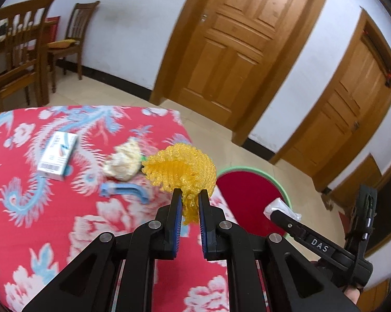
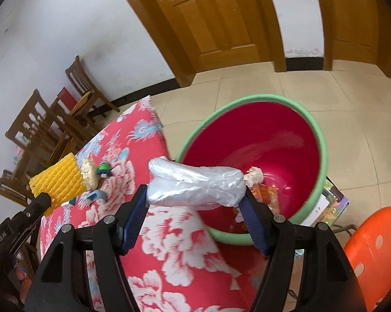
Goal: Collect trash
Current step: 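Carry the foam net and plastic bag over the red bin, then open both grippers to drop the foam net and bag into the bin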
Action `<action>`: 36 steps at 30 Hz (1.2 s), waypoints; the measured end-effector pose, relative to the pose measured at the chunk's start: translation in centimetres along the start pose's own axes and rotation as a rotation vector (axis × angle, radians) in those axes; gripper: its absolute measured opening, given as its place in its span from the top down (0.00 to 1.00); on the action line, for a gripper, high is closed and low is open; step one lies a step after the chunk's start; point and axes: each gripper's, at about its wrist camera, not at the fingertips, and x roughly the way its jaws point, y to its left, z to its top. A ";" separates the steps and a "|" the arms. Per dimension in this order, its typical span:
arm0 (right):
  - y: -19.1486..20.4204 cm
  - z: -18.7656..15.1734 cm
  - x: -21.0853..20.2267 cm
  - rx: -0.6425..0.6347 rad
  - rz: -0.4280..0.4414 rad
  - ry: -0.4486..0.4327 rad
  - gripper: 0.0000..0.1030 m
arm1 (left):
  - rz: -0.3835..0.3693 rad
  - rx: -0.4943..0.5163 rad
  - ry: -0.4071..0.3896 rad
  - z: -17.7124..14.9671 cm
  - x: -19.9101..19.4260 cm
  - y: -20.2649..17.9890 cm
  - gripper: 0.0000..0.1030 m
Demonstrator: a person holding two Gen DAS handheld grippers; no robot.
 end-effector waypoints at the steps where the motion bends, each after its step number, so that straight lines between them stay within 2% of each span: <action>1: -0.5 0.1 -0.1 0.010 -0.002 -0.001 0.31 | -0.007 0.010 0.007 -0.1 0.3 -0.5 0.88; 17: -5.4 0.2 1.1 0.118 -0.021 0.022 0.31 | -0.062 0.125 0.117 -1.1 6.5 -6.3 0.88; 25: -7.1 -0.1 1.9 0.152 -0.029 0.043 0.30 | -0.048 0.140 0.178 -2.0 10.0 -7.2 0.88; 32: -8.3 -0.4 2.8 0.177 -0.031 0.059 0.30 | -0.045 0.157 0.192 -2.1 11.4 -7.7 0.88; 35: -8.5 -0.4 2.9 0.179 -0.026 0.061 0.30 | -0.061 0.153 0.194 -2.0 11.6 -7.8 0.81; 36: -8.6 -0.4 2.9 0.181 -0.026 0.061 0.30 | -0.063 0.149 0.196 -2.0 11.6 -7.9 0.72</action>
